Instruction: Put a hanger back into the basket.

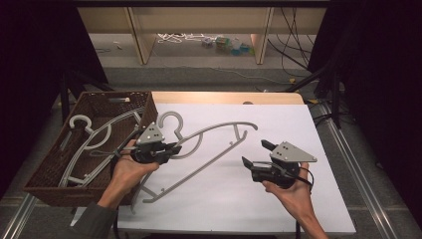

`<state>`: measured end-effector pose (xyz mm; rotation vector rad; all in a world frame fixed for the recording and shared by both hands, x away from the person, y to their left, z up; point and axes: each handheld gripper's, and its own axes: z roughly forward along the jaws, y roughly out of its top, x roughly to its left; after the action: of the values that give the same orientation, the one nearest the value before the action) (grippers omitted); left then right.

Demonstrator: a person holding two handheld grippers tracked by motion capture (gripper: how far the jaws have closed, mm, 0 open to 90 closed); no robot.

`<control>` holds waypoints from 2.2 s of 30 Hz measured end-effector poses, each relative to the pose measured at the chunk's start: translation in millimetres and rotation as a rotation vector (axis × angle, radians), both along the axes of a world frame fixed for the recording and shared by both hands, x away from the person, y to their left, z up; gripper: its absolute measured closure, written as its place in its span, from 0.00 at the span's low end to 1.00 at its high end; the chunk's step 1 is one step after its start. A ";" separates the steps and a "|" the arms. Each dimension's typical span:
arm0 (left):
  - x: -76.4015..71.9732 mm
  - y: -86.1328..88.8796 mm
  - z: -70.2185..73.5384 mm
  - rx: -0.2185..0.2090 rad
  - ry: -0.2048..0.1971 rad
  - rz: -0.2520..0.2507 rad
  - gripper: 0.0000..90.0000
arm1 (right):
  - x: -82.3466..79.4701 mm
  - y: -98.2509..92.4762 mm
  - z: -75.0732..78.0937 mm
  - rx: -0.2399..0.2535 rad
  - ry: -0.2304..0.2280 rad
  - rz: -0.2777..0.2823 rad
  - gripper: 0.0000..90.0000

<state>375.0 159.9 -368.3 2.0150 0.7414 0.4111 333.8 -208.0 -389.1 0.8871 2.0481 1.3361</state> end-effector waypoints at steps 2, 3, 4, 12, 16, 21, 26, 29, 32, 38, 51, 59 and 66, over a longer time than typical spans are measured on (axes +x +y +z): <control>0.9 5.1 2.2 -0.027 0.008 0.010 0.91 | -1.4 -0.1 -5.3 0.013 0.006 -0.001 0.22; 1.0 7.5 3.6 -0.034 0.005 0.016 0.91 | -2.3 -0.6 -7.8 0.022 0.000 -0.003 0.22; 0.3 9.2 5.2 -0.036 0.000 0.024 0.91 | -3.0 -0.7 -10.1 0.029 -0.003 -0.011 0.22; -3.0 23.7 16.4 -0.081 0.008 0.041 0.91 | -9.0 -8.0 -19.4 0.084 -0.003 -0.012 0.20; -2.2 34.2 21.3 -0.110 0.050 0.048 0.91 | -13.5 -11.3 -22.7 0.085 0.000 -0.009 0.20; 1.6 53.2 40.9 -0.134 0.049 0.070 0.91 | -15.9 -13.5 -23.6 0.069 -0.007 -0.011 0.20; 1.6 70.1 62.5 -0.143 0.028 0.079 0.91 | -17.0 -12.7 -25.9 0.066 0.001 0.003 0.20; 2.2 81.9 71.1 -0.142 0.034 0.103 0.91 | -19.3 -11.4 -26.3 0.092 0.020 0.007 0.20; 5.3 96.1 78.1 -0.161 0.038 0.136 0.91 | -20.5 -13.8 -25.8 0.071 0.007 0.003 0.19; 10.8 125.4 91.8 -0.175 0.052 0.223 0.91 | -22.0 -15.0 -27.6 0.075 0.028 0.004 0.19; 30.6 182.1 80.5 -0.078 0.021 0.408 0.91 | -20.7 -14.7 -28.6 0.066 0.018 0.009 0.19; 42.2 205.3 68.8 -0.026 0.021 0.491 0.91 | -22.2 -13.5 -29.8 0.089 0.038 0.013 0.19; 49.9 224.0 62.6 -0.015 -0.004 0.552 0.91 | -21.9 -14.4 -29.3 0.068 0.022 0.019 0.19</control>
<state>424.9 383.8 -305.7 1.7725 1.2955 0.7207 311.8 -222.4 -418.4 0.9173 2.0429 1.4197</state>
